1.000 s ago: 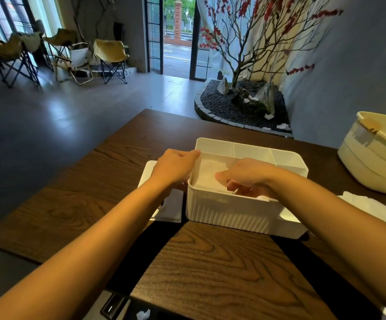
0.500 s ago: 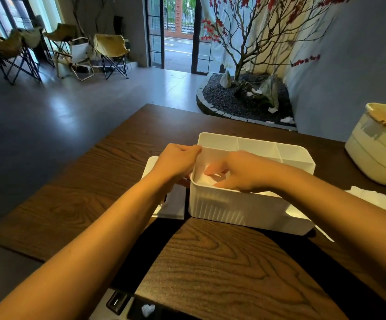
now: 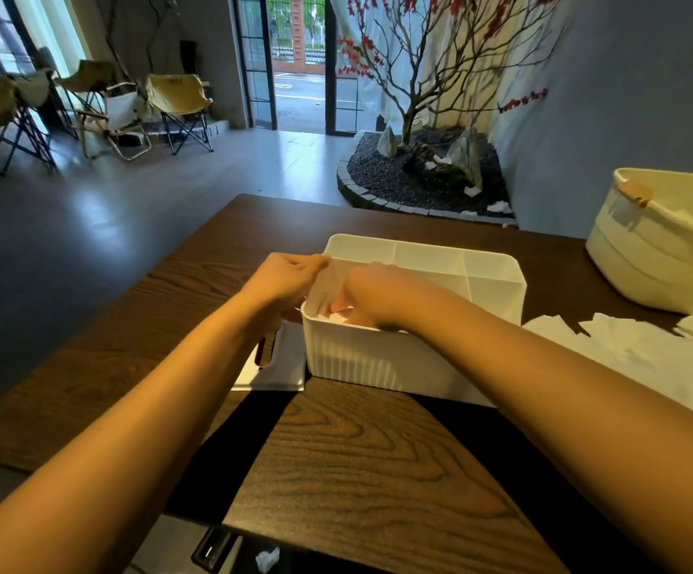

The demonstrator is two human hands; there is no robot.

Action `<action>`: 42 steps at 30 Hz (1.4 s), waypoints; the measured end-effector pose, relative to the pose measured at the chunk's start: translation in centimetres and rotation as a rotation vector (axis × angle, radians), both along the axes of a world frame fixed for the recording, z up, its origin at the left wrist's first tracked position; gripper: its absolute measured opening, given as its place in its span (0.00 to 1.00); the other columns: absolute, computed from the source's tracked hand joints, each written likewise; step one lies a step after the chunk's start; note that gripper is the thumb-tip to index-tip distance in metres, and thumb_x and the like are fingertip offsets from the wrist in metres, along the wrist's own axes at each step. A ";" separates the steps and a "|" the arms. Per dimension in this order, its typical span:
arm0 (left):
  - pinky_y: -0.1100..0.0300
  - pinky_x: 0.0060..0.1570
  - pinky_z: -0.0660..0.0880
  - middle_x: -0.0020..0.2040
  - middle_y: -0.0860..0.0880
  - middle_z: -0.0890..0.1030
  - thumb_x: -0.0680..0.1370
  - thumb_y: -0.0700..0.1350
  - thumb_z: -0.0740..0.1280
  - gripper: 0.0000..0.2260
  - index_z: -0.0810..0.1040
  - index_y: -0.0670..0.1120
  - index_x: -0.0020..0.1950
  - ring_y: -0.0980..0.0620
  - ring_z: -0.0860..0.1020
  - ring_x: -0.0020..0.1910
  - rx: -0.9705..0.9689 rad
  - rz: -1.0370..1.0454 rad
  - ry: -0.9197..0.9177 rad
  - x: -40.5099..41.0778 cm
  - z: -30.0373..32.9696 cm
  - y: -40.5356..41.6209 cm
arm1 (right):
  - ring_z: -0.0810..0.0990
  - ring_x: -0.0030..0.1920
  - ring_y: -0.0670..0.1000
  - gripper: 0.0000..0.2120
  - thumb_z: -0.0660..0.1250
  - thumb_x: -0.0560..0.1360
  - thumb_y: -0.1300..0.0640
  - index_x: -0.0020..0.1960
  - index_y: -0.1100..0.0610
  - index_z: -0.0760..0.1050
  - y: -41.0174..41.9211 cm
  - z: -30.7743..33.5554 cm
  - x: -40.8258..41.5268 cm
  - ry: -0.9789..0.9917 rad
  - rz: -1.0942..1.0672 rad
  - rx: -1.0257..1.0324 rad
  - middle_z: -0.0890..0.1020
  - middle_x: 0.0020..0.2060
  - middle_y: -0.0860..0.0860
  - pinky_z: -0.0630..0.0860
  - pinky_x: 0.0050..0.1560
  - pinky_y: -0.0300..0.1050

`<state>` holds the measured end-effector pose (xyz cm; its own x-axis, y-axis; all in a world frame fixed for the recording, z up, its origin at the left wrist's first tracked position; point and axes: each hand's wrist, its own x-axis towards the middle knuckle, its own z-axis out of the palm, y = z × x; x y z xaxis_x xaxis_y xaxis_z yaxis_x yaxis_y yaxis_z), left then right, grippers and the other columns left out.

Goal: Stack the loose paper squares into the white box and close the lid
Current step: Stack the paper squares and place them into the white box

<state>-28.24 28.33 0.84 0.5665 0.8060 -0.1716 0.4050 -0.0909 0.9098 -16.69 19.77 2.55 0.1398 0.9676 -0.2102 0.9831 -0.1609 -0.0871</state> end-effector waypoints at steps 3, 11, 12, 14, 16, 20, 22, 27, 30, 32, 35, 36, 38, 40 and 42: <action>0.62 0.30 0.74 0.54 0.46 0.81 0.83 0.56 0.62 0.13 0.79 0.49 0.56 0.46 0.80 0.50 -0.004 0.005 0.011 -0.2 0.0 0.0 | 0.75 0.52 0.53 0.19 0.64 0.81 0.50 0.70 0.53 0.75 -0.4 -0.1 0.3 0.041 0.019 -0.041 0.81 0.59 0.55 0.65 0.49 0.42; 0.62 0.39 0.76 0.48 0.47 0.84 0.82 0.49 0.65 0.12 0.83 0.44 0.56 0.48 0.81 0.46 0.538 -0.152 0.225 0.2 1.8 -0.8 | 0.76 0.65 0.53 0.18 0.65 0.80 0.47 0.68 0.49 0.76 -5.7 4.0 1.6 0.099 -0.073 0.132 0.79 0.66 0.50 0.70 0.63 0.47; 0.58 0.46 0.78 0.52 0.47 0.84 0.81 0.48 0.66 0.11 0.83 0.45 0.59 0.47 0.81 0.49 0.694 -0.131 0.269 0.5 2.4 -1.2 | 0.77 0.64 0.52 0.16 0.65 0.80 0.47 0.67 0.47 0.77 -6.9 4.3 1.9 0.093 -0.078 0.161 0.80 0.64 0.49 0.71 0.62 0.46; 0.50 0.57 0.77 0.60 0.46 0.83 0.81 0.47 0.67 0.13 0.82 0.46 0.63 0.45 0.81 0.55 0.890 -0.116 0.256 1.5 3.7 -2.9 | 0.79 0.59 0.51 0.14 0.65 0.79 0.47 0.64 0.45 0.79 -9.4 4.5 2.9 0.108 -0.111 0.219 0.82 0.60 0.48 0.72 0.60 0.46; 0.52 0.56 0.76 0.61 0.46 0.83 0.81 0.46 0.66 0.12 0.82 0.47 0.63 0.47 0.81 0.55 0.946 -0.195 0.180 3.4 4.7 -5.6 | 0.81 0.55 0.50 0.14 0.65 0.79 0.47 0.63 0.44 0.79 -12.1 4.5 4.2 0.132 -0.173 0.293 0.84 0.56 0.47 0.76 0.60 0.48; 0.61 0.48 0.74 0.57 0.50 0.84 0.81 0.46 0.66 0.10 0.83 0.49 0.59 0.54 0.80 0.49 0.920 -0.393 0.057 8.8 4.8 -12.7 | 0.82 0.53 0.51 0.13 0.65 0.78 0.49 0.62 0.45 0.80 -18.5 4.2 7.9 0.148 -0.355 0.409 0.84 0.54 0.48 0.79 0.58 0.53; 0.61 0.47 0.74 0.56 0.51 0.84 0.81 0.46 0.66 0.09 0.83 0.49 0.59 0.56 0.79 0.47 0.903 -0.490 0.026 11.4 4.3 -16.1 | 0.82 0.52 0.51 0.13 0.66 0.78 0.49 0.61 0.46 0.81 -22.2 3.8 9.9 0.145 -0.440 0.397 0.84 0.53 0.48 0.80 0.56 0.52; 0.53 0.56 0.78 0.57 0.51 0.83 0.79 0.49 0.68 0.11 0.81 0.53 0.61 0.53 0.81 0.52 0.870 -0.767 0.097 17.7 2.1 -23.2 | 0.79 0.59 0.53 0.15 0.67 0.78 0.50 0.64 0.48 0.78 -30.9 1.8 14.8 0.123 -0.684 0.369 0.81 0.61 0.50 0.76 0.60 0.49; 0.56 0.57 0.76 0.63 0.49 0.80 0.79 0.50 0.69 0.15 0.78 0.53 0.66 0.51 0.79 0.57 0.841 -0.903 0.194 21.3 0.1 -26.6 | 0.76 0.64 0.54 0.18 0.67 0.78 0.49 0.67 0.46 0.75 -34.8 -0.1 17.7 0.115 -0.828 0.342 0.77 0.67 0.51 0.74 0.64 0.52; 0.58 0.57 0.74 0.66 0.48 0.78 0.79 0.51 0.69 0.17 0.76 0.53 0.68 0.50 0.77 0.60 0.825 -0.944 0.219 23.2 -1.3 -28.1 | 0.74 0.66 0.55 0.20 0.67 0.78 0.50 0.69 0.46 0.73 -36.7 -1.3 19.1 0.106 -0.885 0.363 0.75 0.69 0.50 0.73 0.64 0.50; 0.55 0.62 0.72 0.69 0.46 0.74 0.79 0.51 0.69 0.20 0.73 0.51 0.71 0.47 0.75 0.64 0.846 -0.947 0.192 26.1 -2.9 -29.9 | 0.71 0.68 0.57 0.23 0.66 0.79 0.52 0.73 0.45 0.69 -39.3 -2.3 21.2 0.067 -0.973 0.400 0.70 0.71 0.52 0.74 0.63 0.52; 0.55 0.64 0.72 0.69 0.46 0.74 0.79 0.50 0.69 0.21 0.72 0.51 0.72 0.46 0.75 0.65 0.852 -0.932 0.176 27.0 -3.3 -30.5 | 0.70 0.68 0.57 0.23 0.66 0.79 0.52 0.73 0.45 0.68 -40.0 -2.7 21.9 0.051 -1.006 0.411 0.70 0.71 0.52 0.74 0.63 0.52; 0.55 0.64 0.71 0.68 0.45 0.74 0.79 0.51 0.69 0.23 0.71 0.52 0.73 0.45 0.74 0.65 0.869 -0.893 0.144 28.9 -3.9 -31.4 | 0.70 0.68 0.57 0.24 0.66 0.79 0.54 0.74 0.44 0.67 -41.1 -3.5 23.2 0.039 -1.062 0.457 0.70 0.71 0.52 0.75 0.60 0.51; 0.55 0.63 0.70 0.68 0.44 0.74 0.78 0.52 0.70 0.26 0.69 0.52 0.75 0.44 0.72 0.66 0.889 -0.857 0.118 30.9 -4.5 -32.1 | 0.70 0.67 0.56 0.25 0.65 0.79 0.55 0.74 0.44 0.65 -41.6 -4.4 24.4 0.048 -1.084 0.522 0.69 0.71 0.51 0.74 0.57 0.49; 0.53 0.64 0.69 0.70 0.44 0.71 0.77 0.52 0.71 0.30 0.65 0.52 0.77 0.44 0.68 0.70 0.867 -0.835 0.099 32.7 -4.9 -32.6 | 0.68 0.68 0.56 0.27 0.65 0.79 0.56 0.76 0.44 0.63 -41.6 -5.1 25.4 0.048 -1.099 0.561 0.68 0.71 0.51 0.73 0.55 0.48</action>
